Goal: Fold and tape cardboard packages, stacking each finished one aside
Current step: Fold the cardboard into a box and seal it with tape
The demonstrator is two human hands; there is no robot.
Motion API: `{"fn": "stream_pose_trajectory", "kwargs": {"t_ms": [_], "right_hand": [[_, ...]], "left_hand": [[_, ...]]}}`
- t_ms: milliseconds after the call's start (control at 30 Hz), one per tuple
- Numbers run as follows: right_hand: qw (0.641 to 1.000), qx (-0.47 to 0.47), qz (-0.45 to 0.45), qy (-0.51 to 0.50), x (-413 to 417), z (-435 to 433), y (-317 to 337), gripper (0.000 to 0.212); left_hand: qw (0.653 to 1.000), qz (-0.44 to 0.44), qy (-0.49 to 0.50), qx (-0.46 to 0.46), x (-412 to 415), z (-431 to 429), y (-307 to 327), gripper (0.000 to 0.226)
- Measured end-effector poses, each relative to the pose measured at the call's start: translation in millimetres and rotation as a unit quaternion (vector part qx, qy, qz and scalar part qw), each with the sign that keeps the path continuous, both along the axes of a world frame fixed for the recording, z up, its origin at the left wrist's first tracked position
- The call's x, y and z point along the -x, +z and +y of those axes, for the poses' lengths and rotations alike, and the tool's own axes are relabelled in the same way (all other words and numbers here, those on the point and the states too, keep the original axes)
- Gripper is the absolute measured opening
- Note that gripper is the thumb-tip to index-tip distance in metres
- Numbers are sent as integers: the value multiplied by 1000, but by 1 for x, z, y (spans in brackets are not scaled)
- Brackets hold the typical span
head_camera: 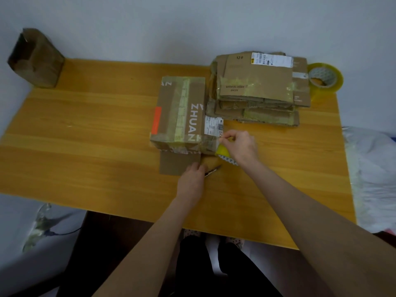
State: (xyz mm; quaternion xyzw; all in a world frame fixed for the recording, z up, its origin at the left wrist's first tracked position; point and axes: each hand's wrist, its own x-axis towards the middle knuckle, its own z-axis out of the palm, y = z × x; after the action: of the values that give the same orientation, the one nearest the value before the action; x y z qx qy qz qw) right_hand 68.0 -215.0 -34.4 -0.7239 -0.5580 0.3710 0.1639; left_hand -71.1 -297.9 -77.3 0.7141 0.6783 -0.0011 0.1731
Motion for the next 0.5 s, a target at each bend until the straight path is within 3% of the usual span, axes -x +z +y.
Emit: {"fn": "stream_pose_trajectory", "kwargs": {"t_ms": [100,133,167,233,333,500], "right_hand": [[1000,8,-4,0,0,0,-2,13],[1000,10,-8,3,0,0,-2,13],[1000,10,-8,6,1,-1,-2,13],[1000,6,-15,14,0,-4,0,9],[996,11,-60,70,-7,-9,6,10],[983,2,-141,116,-11,-14,12,17]], "left_hand": [[968,-34,9,-249,9,13,11,13],[954,-49,26,-294,12,22,16,16],[954,-57,39,-293,16,32,19,24],[977,-52,54,-199,23,51,25,40],[994,-60,34,-81,32,64,14,45],[991,-107,28,-75,44,67,10,43]]}}
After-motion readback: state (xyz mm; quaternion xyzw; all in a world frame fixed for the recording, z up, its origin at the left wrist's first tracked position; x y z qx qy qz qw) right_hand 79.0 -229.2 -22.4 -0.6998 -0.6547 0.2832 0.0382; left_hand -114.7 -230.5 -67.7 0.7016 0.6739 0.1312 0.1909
